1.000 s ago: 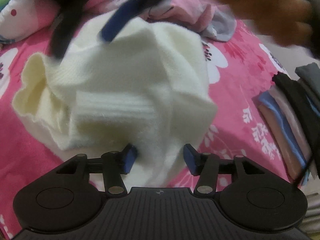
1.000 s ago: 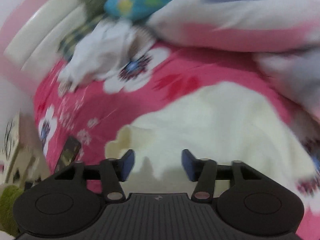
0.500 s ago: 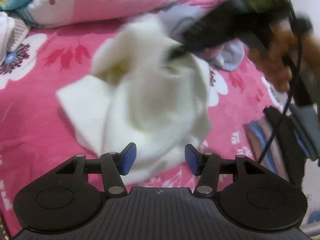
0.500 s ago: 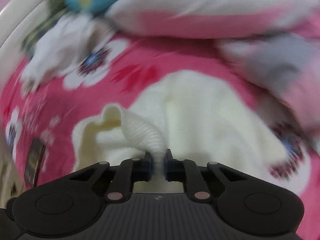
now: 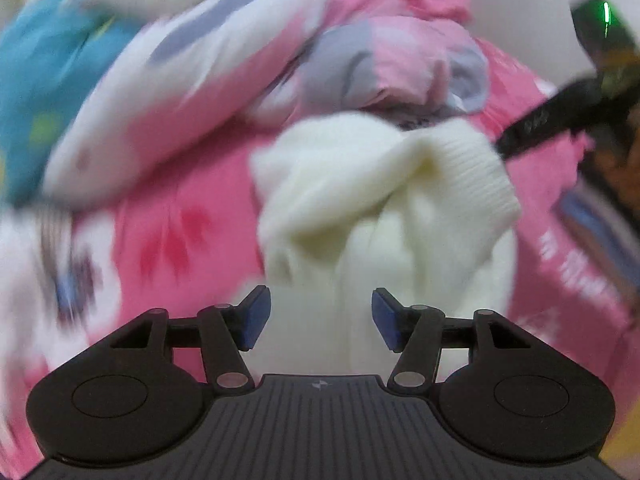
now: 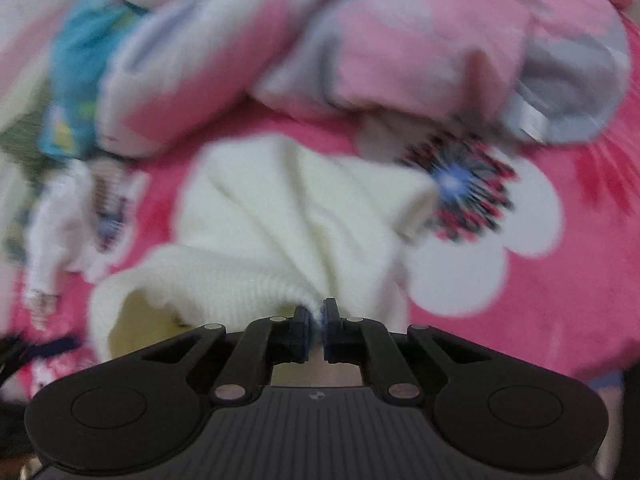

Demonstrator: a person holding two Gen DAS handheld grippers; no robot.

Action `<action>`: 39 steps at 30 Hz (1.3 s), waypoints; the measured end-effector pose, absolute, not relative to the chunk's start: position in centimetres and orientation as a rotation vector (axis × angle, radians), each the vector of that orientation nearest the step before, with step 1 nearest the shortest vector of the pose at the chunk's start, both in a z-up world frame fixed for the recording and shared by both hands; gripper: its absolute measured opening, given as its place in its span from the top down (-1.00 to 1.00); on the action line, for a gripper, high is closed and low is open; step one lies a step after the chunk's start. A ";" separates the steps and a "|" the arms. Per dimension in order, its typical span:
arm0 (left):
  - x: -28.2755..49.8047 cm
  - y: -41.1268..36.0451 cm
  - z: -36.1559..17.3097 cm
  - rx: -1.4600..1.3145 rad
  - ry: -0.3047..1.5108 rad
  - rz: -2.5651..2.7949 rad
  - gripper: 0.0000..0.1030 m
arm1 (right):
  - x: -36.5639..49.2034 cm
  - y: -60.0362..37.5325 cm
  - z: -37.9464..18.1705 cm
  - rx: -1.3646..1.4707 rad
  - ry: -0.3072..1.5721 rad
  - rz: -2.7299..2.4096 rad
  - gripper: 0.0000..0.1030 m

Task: Fold clothes
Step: 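Lift the cream sweater with both grippers and shake it out in the air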

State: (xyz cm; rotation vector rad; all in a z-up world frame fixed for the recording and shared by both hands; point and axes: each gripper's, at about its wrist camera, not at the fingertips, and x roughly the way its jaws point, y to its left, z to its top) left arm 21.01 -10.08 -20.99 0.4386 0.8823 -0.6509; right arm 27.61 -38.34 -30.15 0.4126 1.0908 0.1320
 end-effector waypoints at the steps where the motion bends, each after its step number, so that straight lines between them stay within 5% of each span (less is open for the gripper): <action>1: 21.6 -11.0 -21.2 0.501 0.848 -0.697 -0.19 | 27.6 -37.9 -29.9 0.405 1.065 0.163 0.89; 5: 23.1 -14.5 -23.0 0.749 0.707 -0.850 -0.34 | 28.2 -37.0 -29.0 0.342 1.020 0.260 0.89; 16: 25.5 -19.8 -24.2 0.909 0.625 -1.111 -0.30 | 30.0 -37.8 -28.9 0.374 0.943 0.495 0.86; 19: 26.5 -20.6 -24.5 0.878 0.701 -1.152 0.20 | 30.0 -39.3 -29.4 0.433 0.944 0.438 0.83; 21: 26.8 -21.0 -24.5 0.860 0.740 -1.155 0.33 | 28.7 -40.8 -29.7 0.508 0.937 0.374 0.81; 26: 28.4 -20.4 -23.0 0.693 0.830 -1.053 0.81 | 23.5 -44.5 -30.2 0.694 0.927 0.204 0.53; 34: 30.9 -17.6 -17.1 0.319 0.888 -0.785 0.88 | 20.4 -36.3 -28.6 0.600 0.950 0.297 -0.25; 39: 30.7 -15.9 -13.2 0.186 0.857 -0.698 0.89 | 21.1 -31.9 -27.2 0.541 0.852 0.240 -0.44</action>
